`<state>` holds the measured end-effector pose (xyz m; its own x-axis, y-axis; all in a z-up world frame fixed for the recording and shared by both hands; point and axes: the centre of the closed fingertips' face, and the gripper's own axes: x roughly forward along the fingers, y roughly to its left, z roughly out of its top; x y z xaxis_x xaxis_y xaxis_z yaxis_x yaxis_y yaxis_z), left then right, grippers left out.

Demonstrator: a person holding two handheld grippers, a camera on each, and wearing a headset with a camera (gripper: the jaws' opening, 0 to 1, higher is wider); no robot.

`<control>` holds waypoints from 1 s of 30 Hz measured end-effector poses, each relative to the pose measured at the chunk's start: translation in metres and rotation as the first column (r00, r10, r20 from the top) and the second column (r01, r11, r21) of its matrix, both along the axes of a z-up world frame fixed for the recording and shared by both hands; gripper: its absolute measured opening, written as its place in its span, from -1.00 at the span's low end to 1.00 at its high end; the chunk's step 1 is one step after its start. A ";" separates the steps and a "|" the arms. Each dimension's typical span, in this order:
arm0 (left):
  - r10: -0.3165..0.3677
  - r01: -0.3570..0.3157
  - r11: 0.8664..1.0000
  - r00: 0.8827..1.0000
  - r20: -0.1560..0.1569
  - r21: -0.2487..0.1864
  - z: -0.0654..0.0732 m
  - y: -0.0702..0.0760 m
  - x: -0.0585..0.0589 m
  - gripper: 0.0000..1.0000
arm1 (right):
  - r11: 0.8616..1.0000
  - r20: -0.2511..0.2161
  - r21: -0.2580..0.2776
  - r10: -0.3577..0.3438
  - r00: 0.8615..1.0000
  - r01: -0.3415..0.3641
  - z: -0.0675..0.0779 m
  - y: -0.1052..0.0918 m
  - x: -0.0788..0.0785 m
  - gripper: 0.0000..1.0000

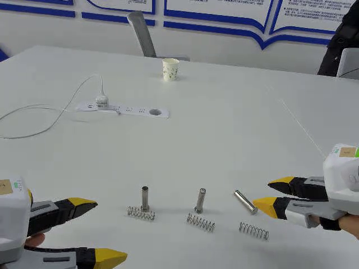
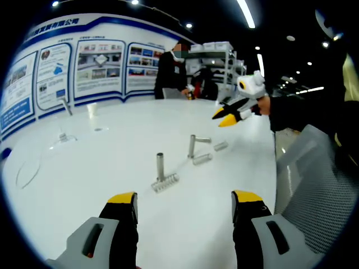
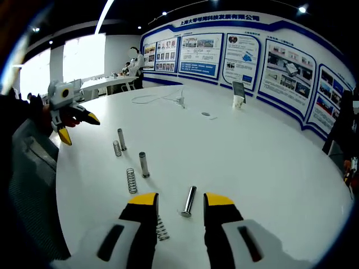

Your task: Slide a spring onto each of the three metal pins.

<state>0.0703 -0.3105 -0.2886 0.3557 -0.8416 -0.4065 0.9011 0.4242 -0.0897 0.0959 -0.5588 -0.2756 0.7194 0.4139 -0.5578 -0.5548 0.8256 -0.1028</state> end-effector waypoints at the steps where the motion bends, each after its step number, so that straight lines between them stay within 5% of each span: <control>1: 0.000 0.000 1.000 1.000 0.000 0.000 0.000 0.000 0.000 0.38 | 1.000 -0.001 -0.003 0.000 1.000 0.000 0.000 0.000 0.001 -0.35; 30: 0.010 -0.010 1.000 1.000 -0.009 0.003 -0.002 0.002 0.000 0.35 | 0.993 -0.085 -0.106 -0.055 0.995 0.046 -0.030 -0.003 0.035 -0.57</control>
<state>0.0698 -0.3082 -0.2908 0.3600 -0.8369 -0.4123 0.8962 0.4330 -0.0966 0.1309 -0.5616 -0.3060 0.6843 0.3153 -0.6575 -0.5236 0.8400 -0.1420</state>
